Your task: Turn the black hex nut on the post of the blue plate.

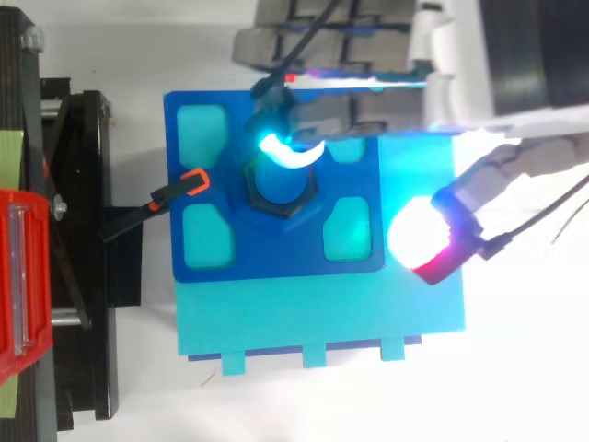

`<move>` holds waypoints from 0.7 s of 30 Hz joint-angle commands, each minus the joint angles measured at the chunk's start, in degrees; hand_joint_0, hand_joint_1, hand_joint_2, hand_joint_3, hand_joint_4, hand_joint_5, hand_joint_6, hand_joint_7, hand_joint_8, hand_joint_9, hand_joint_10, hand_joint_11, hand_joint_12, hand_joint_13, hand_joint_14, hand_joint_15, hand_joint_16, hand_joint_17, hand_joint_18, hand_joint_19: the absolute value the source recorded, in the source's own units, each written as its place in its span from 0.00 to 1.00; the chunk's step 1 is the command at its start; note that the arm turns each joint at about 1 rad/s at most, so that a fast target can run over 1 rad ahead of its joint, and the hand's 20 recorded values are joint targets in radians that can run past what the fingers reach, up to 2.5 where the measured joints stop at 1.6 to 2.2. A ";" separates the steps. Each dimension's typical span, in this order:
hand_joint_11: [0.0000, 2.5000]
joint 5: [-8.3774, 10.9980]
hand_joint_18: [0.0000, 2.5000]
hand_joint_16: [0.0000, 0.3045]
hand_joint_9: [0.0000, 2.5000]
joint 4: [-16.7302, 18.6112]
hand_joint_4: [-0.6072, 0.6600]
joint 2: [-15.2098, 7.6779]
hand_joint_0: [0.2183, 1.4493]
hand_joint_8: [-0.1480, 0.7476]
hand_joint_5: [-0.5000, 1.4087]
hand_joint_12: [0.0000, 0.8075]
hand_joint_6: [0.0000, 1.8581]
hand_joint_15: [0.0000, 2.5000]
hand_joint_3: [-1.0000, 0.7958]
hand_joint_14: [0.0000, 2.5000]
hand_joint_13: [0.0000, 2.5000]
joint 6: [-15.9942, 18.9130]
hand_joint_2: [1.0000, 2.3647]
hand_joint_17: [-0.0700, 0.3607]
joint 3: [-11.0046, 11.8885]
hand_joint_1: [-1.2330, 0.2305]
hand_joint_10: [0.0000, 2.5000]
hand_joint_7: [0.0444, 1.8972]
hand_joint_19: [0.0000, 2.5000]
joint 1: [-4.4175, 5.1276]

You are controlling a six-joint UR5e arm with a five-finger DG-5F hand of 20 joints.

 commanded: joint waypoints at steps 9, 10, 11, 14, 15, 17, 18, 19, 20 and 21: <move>0.00 6.69 0.00 0.21 0.00 15.49 0.54 15.14 0.17 0.35 0.13 0.44 0.27 0.00 0.28 0.00 0.00 4.83 0.00 0.49 -23.55 0.54 0.00 0.32 0.02 1.17; 0.00 7.48 0.00 0.21 0.00 15.84 0.54 16.54 0.17 0.35 0.13 0.44 0.27 0.01 0.28 0.00 0.00 5.97 0.00 0.49 -25.57 0.54 0.00 0.32 0.02 1.34; 0.00 7.57 0.00 0.21 0.00 15.84 0.54 17.07 0.17 0.35 0.13 0.44 0.27 0.01 0.28 0.00 0.00 6.41 0.00 0.49 -26.45 0.54 0.00 0.32 0.02 1.52; 0.00 8.45 0.00 0.21 0.00 16.54 0.54 19.09 0.17 0.35 0.13 0.44 0.27 0.01 0.28 0.00 0.00 7.99 0.00 0.49 -29.79 0.54 0.00 0.32 0.02 1.87; 0.00 8.80 0.00 0.21 0.00 16.98 0.54 19.62 0.17 0.35 0.13 0.44 0.27 0.01 0.28 0.00 0.00 8.26 0.00 0.49 -30.32 0.54 0.00 0.32 0.02 1.96; 0.00 9.50 0.00 0.21 0.00 17.68 0.54 20.06 0.17 0.34 0.13 0.44 0.27 0.01 0.28 0.00 0.00 8.79 0.00 0.49 -31.28 0.54 0.00 0.32 0.02 2.14; 0.00 10.21 0.00 0.21 0.00 18.12 0.54 20.41 0.17 0.34 0.13 0.44 0.27 0.00 0.28 0.00 0.00 9.40 0.00 0.49 -32.08 0.54 0.00 0.32 0.02 2.22; 0.00 10.82 0.00 0.21 0.00 18.30 0.54 20.59 0.17 0.34 0.13 0.44 0.27 0.00 0.28 0.00 0.00 10.54 0.00 0.49 -33.22 0.54 0.00 0.32 0.02 2.40; 0.00 11.00 0.00 0.21 0.00 18.30 0.54 20.59 0.17 0.34 0.13 0.44 0.27 0.00 0.28 0.00 0.00 11.16 0.00 0.49 -33.48 0.54 0.00 0.31 0.02 2.49; 0.00 11.09 0.00 0.21 0.00 18.47 0.54 20.59 0.17 0.35 0.13 0.44 0.27 0.00 0.28 0.00 0.00 11.86 0.00 0.49 -33.92 0.54 0.00 0.32 0.02 2.49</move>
